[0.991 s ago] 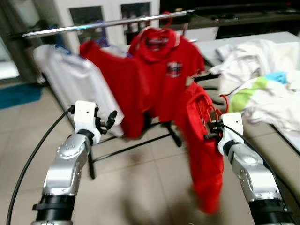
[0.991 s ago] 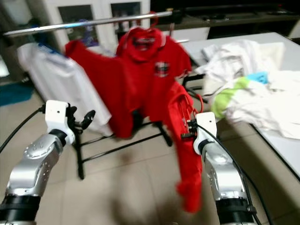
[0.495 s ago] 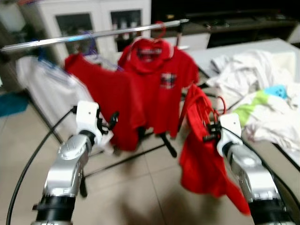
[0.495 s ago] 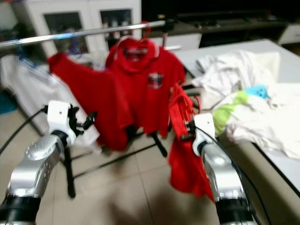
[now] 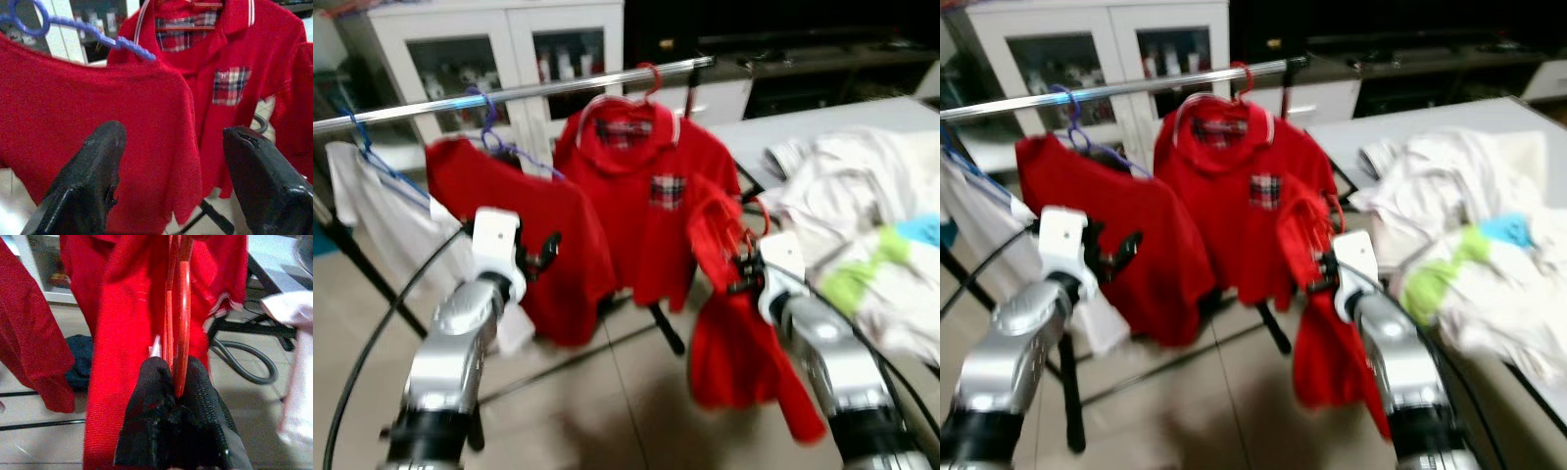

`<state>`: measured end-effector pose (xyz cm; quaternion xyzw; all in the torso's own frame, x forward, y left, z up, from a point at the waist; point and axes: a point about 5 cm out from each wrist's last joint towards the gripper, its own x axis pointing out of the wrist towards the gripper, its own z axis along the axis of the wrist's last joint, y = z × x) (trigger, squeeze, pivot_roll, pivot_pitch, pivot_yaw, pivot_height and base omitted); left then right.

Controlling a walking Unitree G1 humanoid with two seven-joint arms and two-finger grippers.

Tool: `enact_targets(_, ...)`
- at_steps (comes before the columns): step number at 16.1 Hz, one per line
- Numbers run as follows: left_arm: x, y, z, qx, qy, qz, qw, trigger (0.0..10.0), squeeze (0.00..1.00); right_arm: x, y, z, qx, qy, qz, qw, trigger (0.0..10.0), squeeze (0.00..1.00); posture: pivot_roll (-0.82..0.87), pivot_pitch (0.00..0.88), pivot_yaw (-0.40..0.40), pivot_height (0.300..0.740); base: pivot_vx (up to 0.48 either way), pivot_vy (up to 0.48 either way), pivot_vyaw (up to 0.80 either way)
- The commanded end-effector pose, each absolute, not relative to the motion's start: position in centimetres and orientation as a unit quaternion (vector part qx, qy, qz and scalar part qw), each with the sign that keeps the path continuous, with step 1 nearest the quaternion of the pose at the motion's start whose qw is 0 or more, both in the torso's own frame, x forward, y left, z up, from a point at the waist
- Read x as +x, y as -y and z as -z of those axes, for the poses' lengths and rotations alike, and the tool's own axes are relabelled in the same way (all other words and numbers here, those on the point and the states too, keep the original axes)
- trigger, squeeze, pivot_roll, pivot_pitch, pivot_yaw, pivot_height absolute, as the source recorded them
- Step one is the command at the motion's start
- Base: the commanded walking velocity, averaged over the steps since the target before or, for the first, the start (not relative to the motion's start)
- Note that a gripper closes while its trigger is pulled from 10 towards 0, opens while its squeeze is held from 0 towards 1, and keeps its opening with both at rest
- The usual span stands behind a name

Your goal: Hang hanger

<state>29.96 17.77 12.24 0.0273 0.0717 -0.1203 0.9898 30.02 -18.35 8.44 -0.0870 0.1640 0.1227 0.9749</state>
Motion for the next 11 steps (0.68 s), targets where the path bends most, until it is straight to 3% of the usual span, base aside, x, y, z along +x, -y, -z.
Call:
enact_targets(1,29.89,-16.91,-12.35,0.03,-0.068,0.134,0.988,10.0,0.0,30.39,18.76,-9.39,-0.092,-0.144,-0.127,0.977,10.0,0.0,0.0,0.0,-0.012,0.74,0.48,0.0,0.8)
enact_targets(11,29.85,-16.84,-13.11,0.061,-0.058,0.142,0.986,10.0,0.0,31.17,18.11,-9.58,-0.096,-0.139,-0.142,0.975,10.0,0.0,0.03,0.0,-0.035,0.74,0.48,0.0,0.8)
